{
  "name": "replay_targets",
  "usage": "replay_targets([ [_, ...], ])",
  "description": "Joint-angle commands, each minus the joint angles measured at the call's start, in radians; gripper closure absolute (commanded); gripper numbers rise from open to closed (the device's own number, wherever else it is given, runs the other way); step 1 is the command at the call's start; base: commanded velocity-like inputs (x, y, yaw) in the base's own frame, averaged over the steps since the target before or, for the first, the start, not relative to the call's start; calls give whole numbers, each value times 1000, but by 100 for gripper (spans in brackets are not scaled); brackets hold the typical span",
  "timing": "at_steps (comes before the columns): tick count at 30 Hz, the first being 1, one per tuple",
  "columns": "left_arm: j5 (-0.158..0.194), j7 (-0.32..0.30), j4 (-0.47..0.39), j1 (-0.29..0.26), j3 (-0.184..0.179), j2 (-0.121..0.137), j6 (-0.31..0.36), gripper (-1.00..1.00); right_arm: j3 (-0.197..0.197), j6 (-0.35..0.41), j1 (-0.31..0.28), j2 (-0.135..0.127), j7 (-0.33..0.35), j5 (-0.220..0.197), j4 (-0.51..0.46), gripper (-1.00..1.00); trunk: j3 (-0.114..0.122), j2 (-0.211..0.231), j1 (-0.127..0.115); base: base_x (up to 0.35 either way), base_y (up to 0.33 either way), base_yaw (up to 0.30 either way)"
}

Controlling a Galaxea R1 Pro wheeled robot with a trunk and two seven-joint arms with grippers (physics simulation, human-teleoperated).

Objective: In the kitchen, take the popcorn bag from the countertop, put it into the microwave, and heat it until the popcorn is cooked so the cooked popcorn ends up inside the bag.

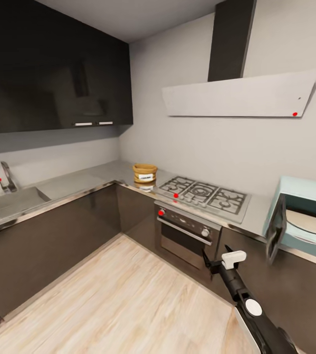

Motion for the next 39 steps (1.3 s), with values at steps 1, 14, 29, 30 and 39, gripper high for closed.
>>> replay_targets([
  [1,1,0,0,0,5,0,1,-100,1,-3,0,-1,1,0,1,-100,0,0,1,328,26,0],
  [14,1,0,0,0,4,-1,2,-100,0,-4,0,0,0,0,1,-100,0,0,1,295,121,-76],
  [29,1,0,0,0,3,-1,1,-100,0,-4,0,1,1,0,1,-100,0,0,1,247,198,-24],
  [30,1,0,0,0,3,-1,1,-100,0,-4,0,1,1,-1,1,-100,0,0,1,247,204,-78],
  [39,1,0,0,-1,3,-1,1,-100,-8,-4,0,0,-171,-5,-8,-100,0,0,1,248,204,-47],
])
